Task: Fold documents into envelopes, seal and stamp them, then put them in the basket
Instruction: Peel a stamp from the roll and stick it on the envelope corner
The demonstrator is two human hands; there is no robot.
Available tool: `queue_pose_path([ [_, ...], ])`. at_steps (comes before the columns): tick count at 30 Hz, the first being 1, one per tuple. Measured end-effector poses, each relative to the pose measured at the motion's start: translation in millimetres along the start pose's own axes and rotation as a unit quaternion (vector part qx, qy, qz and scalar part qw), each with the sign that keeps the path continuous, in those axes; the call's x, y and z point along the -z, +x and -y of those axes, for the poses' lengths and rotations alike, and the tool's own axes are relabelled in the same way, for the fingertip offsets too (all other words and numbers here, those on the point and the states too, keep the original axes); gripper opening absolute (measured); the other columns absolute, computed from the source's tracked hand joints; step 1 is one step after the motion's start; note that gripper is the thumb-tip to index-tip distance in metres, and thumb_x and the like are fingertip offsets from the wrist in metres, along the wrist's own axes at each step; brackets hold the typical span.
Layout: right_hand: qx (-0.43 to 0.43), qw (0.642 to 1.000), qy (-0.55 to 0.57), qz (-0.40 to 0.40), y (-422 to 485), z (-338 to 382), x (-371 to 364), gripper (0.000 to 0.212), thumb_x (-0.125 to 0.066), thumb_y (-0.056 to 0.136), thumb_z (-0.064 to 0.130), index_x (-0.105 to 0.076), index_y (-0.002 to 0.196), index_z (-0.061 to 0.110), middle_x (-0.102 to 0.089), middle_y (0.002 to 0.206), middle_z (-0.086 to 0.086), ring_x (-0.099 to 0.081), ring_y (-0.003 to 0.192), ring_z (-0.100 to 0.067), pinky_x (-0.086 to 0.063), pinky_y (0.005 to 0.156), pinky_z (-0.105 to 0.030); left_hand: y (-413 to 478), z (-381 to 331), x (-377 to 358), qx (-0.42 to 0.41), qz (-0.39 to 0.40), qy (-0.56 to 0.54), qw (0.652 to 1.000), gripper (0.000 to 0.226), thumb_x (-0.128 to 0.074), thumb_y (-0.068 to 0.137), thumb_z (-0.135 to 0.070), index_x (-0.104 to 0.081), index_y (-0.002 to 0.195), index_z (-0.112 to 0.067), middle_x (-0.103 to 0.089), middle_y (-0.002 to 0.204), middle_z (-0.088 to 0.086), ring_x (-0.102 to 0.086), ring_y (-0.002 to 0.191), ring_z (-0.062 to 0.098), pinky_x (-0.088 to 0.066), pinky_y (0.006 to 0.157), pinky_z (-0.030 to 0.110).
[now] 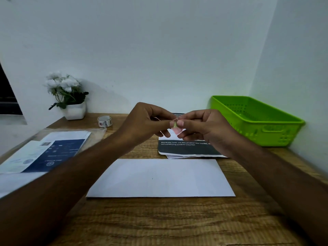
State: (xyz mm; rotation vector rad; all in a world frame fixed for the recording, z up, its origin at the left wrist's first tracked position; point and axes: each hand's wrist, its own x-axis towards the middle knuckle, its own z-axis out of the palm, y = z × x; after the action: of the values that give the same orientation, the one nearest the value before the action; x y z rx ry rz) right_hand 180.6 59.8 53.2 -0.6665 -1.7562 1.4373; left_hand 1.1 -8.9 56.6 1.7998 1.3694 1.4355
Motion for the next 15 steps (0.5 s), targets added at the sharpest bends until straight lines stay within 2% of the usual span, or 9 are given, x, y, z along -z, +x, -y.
queue_pose_path([
  [4, 0.007, 1.000, 0.004, 0.023, 0.5, 0.6, 3.1, 0.028, -0.077, 0.067, 0.011, -0.072, 0.093, 0.004, -0.075, 0.081, -0.015, -0.072, 0.067, -0.023, -0.058, 0.060, -0.026, 0.6, -0.4, 1.4, -0.016, -0.003, -0.002, 1.000, 0.017, -0.071, 0.082, -0.007, -0.072, 0.099, -0.010, -0.073, 0.076, 0.011, -0.069, 0.062, 0.019, -0.053, 0.058, 0.026],
  [10, 0.019, 0.999, 0.018, 0.036, 2.7, -0.9, 5.3, 0.028, -0.072, 0.075, -0.009, -0.069, 0.101, -0.002, -0.074, 0.088, -0.018, -0.073, 0.075, -0.026, -0.059, 0.069, -0.030, 2.6, 0.7, 3.3, -0.017, -0.035, -0.028, 0.999, 0.017, -0.066, 0.085, -0.001, -0.069, 0.102, -0.005, -0.072, 0.075, 0.011, -0.069, 0.065, 0.022, -0.054, 0.060, 0.030],
  [15, 0.015, 0.999, 0.025, 0.037, 3.0, 0.3, 5.8, 0.030, -0.072, 0.075, -0.010, -0.068, 0.104, -0.004, -0.075, 0.089, -0.019, -0.073, 0.076, -0.025, -0.059, 0.069, -0.029, 2.4, 0.1, 3.3, -0.020, -0.048, -0.034, 0.998, 0.016, -0.065, 0.086, 0.001, -0.069, 0.100, -0.004, -0.071, 0.076, 0.015, -0.069, 0.064, 0.024, -0.054, 0.062, 0.034],
])
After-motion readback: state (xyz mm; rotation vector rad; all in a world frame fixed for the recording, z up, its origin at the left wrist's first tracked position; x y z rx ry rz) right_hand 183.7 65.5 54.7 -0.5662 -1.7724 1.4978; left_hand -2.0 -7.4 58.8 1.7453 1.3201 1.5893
